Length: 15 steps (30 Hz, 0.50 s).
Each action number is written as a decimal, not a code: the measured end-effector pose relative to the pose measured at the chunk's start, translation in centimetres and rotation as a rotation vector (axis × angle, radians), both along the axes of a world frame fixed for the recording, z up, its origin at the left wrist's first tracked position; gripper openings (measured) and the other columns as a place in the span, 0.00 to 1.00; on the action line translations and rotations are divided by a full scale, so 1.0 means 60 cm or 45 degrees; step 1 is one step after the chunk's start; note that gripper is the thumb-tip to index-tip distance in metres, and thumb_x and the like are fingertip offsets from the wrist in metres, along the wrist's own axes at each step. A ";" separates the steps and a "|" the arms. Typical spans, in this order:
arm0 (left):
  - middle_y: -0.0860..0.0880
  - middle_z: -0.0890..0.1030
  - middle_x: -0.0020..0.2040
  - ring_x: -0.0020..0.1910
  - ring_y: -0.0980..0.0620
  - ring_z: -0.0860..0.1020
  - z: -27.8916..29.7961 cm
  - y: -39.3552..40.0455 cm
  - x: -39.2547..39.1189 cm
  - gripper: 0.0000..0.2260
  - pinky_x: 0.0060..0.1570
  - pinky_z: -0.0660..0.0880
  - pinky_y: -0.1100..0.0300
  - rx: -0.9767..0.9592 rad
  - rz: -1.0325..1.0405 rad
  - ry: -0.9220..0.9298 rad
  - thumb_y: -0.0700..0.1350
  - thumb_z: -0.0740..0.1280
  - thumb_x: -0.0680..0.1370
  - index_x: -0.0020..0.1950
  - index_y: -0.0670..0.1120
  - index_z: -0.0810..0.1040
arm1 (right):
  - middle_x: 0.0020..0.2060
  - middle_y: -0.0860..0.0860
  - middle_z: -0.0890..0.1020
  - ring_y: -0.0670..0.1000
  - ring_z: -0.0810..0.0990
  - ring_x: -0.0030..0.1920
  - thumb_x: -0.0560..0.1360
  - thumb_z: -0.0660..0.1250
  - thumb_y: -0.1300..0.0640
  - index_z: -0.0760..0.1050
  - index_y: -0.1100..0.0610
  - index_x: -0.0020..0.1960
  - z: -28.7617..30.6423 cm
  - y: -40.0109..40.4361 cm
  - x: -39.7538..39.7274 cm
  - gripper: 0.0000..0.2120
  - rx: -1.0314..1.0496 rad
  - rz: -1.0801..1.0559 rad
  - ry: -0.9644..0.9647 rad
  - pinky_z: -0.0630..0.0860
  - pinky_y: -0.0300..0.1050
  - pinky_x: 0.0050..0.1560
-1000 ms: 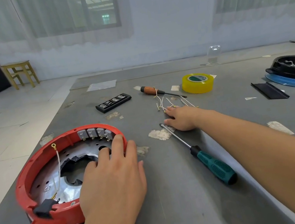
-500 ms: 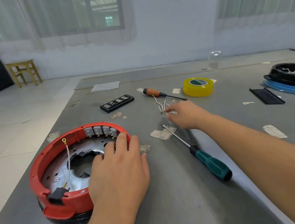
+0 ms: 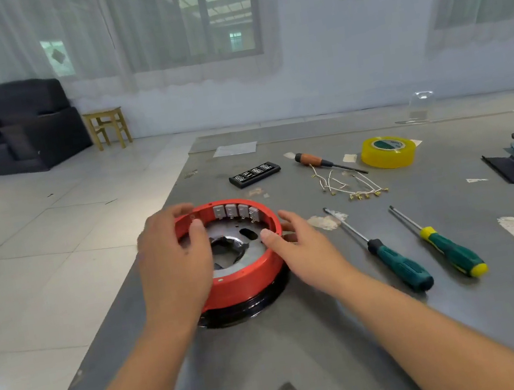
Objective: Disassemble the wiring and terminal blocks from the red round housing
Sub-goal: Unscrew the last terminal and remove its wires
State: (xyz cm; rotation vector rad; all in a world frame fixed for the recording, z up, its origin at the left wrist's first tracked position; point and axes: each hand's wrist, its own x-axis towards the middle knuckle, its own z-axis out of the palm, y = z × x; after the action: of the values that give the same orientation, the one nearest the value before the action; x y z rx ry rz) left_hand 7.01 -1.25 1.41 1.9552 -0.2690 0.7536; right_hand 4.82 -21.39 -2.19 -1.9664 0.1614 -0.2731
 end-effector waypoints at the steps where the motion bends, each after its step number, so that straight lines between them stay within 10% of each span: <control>1: 0.58 0.76 0.58 0.64 0.51 0.74 -0.011 0.023 0.006 0.10 0.66 0.68 0.51 0.048 0.114 0.016 0.46 0.67 0.81 0.62 0.53 0.78 | 0.56 0.32 0.78 0.32 0.76 0.58 0.76 0.67 0.36 0.71 0.36 0.64 -0.008 0.007 -0.005 0.18 0.011 -0.022 -0.016 0.72 0.33 0.57; 7: 0.49 0.80 0.64 0.63 0.46 0.78 -0.075 0.087 0.030 0.16 0.59 0.72 0.52 -0.529 -0.016 0.726 0.55 0.66 0.83 0.67 0.48 0.73 | 0.58 0.36 0.79 0.37 0.77 0.58 0.72 0.61 0.27 0.73 0.43 0.67 -0.028 0.021 -0.016 0.30 0.006 -0.138 -0.030 0.72 0.36 0.57; 11: 0.49 0.85 0.55 0.57 0.47 0.82 -0.085 0.087 0.036 0.16 0.52 0.73 0.53 -0.498 -0.080 0.741 0.57 0.64 0.84 0.61 0.47 0.82 | 0.46 0.32 0.82 0.28 0.77 0.48 0.70 0.60 0.25 0.78 0.42 0.57 -0.029 0.020 -0.014 0.27 -0.005 -0.201 -0.049 0.70 0.25 0.41; 15: 0.58 0.87 0.51 0.54 0.57 0.84 -0.090 0.088 0.022 0.12 0.54 0.76 0.57 -0.590 -0.137 0.699 0.59 0.69 0.81 0.59 0.54 0.84 | 0.48 0.29 0.83 0.29 0.79 0.52 0.76 0.61 0.29 0.80 0.39 0.60 -0.027 0.011 -0.013 0.21 0.058 -0.185 -0.114 0.71 0.23 0.46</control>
State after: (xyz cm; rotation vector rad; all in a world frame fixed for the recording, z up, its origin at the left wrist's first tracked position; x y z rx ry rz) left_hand 8.35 4.01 -4.00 1.6088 0.1263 0.1638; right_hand 4.03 -20.70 -3.82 -1.8965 0.2509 -0.4476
